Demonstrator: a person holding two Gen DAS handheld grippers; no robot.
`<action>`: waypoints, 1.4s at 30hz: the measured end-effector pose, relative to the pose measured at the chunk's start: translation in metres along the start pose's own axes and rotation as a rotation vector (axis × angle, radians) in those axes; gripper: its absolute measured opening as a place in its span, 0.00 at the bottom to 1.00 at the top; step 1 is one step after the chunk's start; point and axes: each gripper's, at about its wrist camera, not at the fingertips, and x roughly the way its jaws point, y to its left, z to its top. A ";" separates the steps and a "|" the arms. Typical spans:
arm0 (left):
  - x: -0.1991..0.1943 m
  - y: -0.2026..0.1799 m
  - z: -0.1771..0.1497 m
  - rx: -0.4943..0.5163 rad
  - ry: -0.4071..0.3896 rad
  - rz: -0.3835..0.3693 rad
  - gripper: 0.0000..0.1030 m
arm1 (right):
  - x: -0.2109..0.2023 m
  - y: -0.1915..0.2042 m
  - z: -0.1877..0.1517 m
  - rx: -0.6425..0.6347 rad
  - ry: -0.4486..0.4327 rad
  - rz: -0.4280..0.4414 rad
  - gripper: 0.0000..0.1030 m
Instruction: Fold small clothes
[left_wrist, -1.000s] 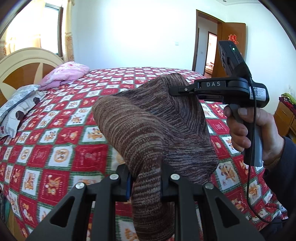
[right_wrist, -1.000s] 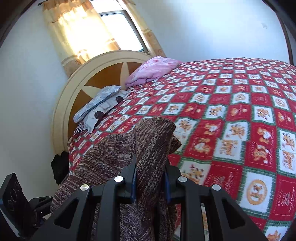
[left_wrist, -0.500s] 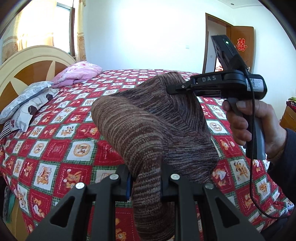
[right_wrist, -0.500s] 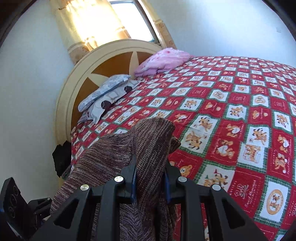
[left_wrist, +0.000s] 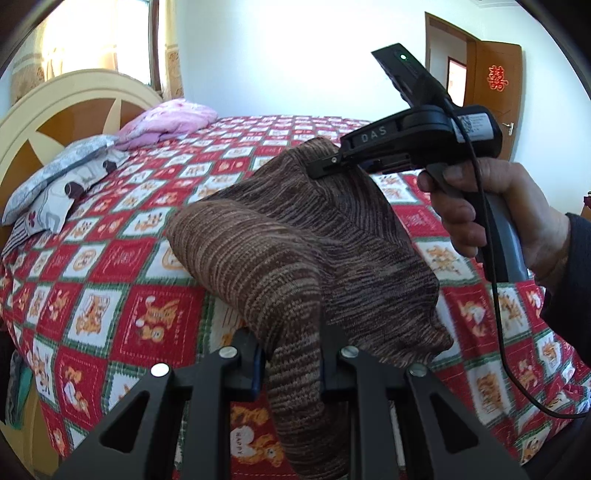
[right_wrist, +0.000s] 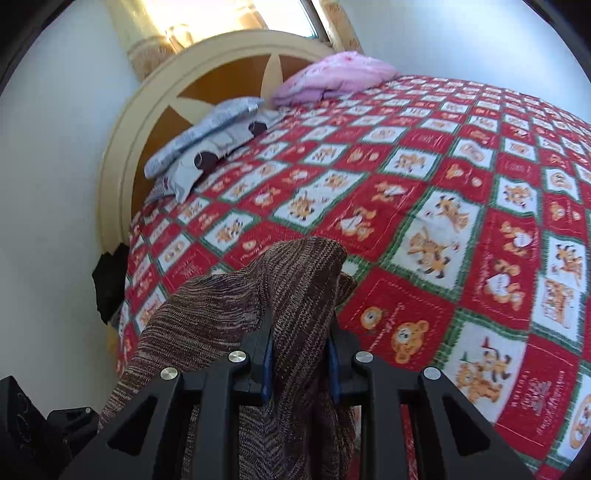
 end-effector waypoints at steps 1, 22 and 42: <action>0.003 0.001 -0.003 0.000 0.009 0.007 0.21 | 0.005 0.000 -0.001 -0.002 0.004 -0.004 0.23; -0.004 -0.006 -0.029 0.057 0.022 0.117 0.41 | 0.004 -0.025 -0.039 0.090 -0.043 -0.076 0.40; 0.033 0.026 -0.022 0.131 -0.125 0.480 0.75 | -0.028 0.025 -0.143 -0.091 0.055 -0.084 0.39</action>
